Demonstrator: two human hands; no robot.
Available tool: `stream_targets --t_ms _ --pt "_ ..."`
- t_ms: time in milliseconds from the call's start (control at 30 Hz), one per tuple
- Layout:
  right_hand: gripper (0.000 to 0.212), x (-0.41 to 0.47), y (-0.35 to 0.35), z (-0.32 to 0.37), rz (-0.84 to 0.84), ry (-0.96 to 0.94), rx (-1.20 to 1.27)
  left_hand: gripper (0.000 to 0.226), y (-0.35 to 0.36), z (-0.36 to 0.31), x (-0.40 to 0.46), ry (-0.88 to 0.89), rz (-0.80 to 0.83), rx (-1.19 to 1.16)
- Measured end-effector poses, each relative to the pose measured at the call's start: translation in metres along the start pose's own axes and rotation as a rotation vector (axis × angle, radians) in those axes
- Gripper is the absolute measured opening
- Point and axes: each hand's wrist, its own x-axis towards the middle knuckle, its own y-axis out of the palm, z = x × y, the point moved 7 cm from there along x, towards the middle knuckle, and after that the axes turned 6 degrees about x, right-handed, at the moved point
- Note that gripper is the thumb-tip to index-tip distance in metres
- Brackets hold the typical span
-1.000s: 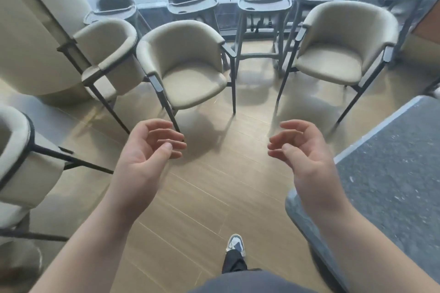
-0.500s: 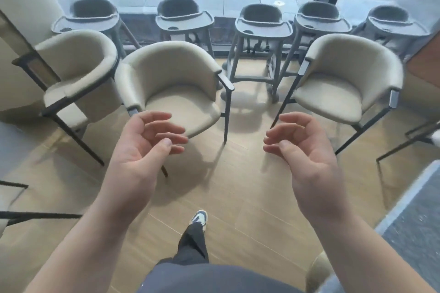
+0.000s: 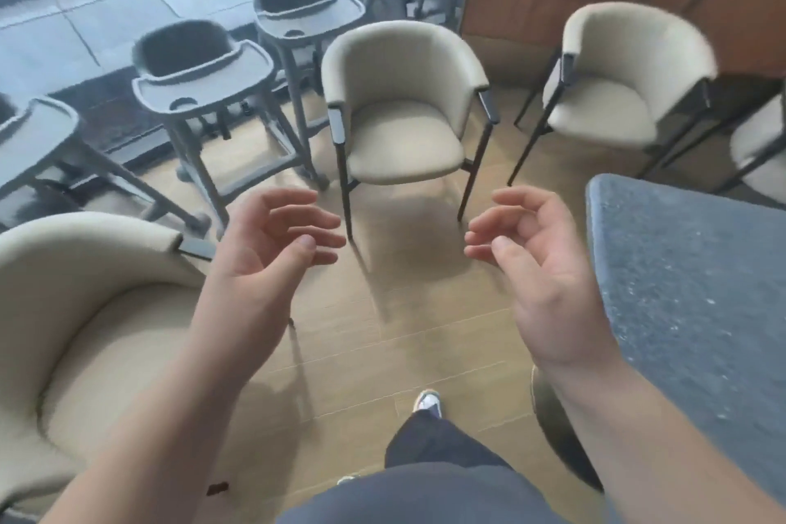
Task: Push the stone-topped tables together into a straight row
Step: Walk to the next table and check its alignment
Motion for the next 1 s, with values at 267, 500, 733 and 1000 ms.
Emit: stream_targets --t_ms 267,500,733,1000 --pt "0.033 0.119 -0.107 -0.022 -0.273 -0.047 0.002 0.035 0.137 0.04 0.187 -0.067 0.298 -0.114" --pt "0.033 0.254 -0.16 -0.019 -0.343 -0.027 -0.01 0.035 0.236 0.056 0.322 -0.127 0.49 -0.131" --pt "0.032 0.372 -0.187 -0.032 -0.413 -0.01 -0.051 0.032 0.279 0.088 0.448 -0.177 0.525 -0.145" --pt "0.032 0.495 -0.232 -0.047 -0.67 -0.031 -0.15 0.03 0.363 0.107 0.62 -0.143 0.798 -0.113"
